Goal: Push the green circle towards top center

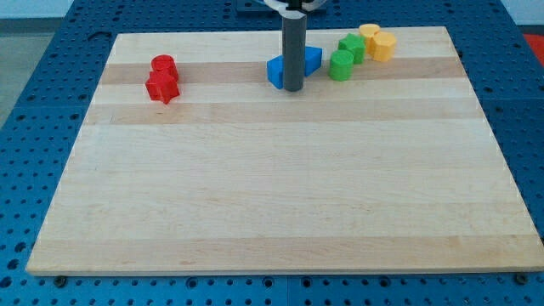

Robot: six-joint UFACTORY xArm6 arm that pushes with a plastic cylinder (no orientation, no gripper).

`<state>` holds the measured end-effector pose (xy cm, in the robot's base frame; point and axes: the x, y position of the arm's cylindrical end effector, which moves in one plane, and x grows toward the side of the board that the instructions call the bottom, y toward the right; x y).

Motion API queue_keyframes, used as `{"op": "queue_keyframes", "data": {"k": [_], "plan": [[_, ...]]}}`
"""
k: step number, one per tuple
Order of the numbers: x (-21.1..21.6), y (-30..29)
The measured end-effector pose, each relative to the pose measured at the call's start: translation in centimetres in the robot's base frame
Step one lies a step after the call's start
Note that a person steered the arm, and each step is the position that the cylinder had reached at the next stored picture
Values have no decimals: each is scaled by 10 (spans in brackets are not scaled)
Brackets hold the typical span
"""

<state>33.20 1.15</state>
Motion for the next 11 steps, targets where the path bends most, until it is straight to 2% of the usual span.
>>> {"op": "queue_keyframes", "data": {"k": [2, 3, 4, 5, 7, 9, 11], "plan": [[30, -7], [29, -5], [21, 46], [17, 70], [-3, 47], [-10, 94], [-54, 79]]}}
